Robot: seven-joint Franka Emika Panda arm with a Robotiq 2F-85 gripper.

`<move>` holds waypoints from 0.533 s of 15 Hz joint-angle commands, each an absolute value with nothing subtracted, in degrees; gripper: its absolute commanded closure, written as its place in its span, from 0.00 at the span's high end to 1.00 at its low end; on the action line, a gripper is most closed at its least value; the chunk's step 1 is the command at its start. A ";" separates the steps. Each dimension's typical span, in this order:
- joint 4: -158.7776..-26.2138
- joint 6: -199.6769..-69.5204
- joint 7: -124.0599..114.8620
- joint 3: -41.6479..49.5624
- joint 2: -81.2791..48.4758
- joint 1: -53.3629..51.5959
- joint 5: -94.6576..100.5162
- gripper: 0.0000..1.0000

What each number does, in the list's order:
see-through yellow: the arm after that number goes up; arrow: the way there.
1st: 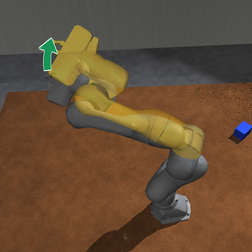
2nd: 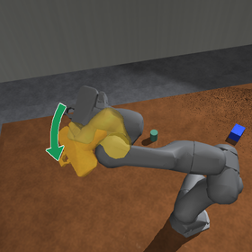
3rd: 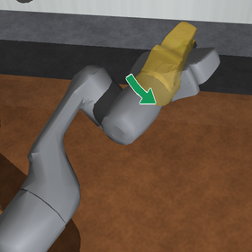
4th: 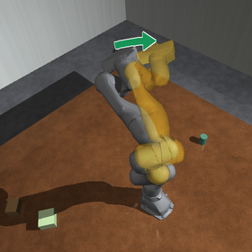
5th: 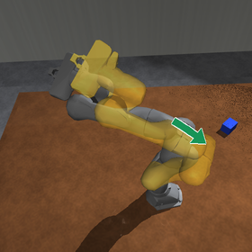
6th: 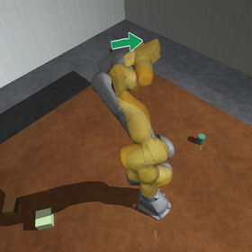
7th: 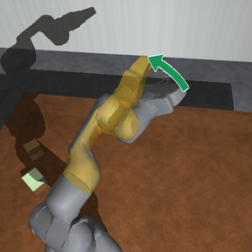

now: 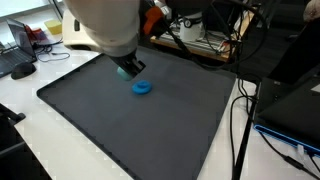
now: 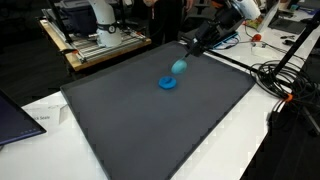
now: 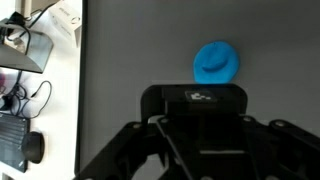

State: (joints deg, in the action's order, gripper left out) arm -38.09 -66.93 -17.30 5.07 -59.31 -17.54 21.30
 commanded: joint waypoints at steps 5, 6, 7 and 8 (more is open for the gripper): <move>-31.57 -61.31 -12.66 1.16 -60.04 -10.54 11.60 0.22; -31.17 -61.22 -12.54 0.88 -60.19 -10.00 10.76 0.22; -30.63 -61.33 -12.64 0.57 -60.39 -9.43 9.91 0.22; -30.30 -61.58 -12.67 0.29 -60.50 -8.97 9.22 0.22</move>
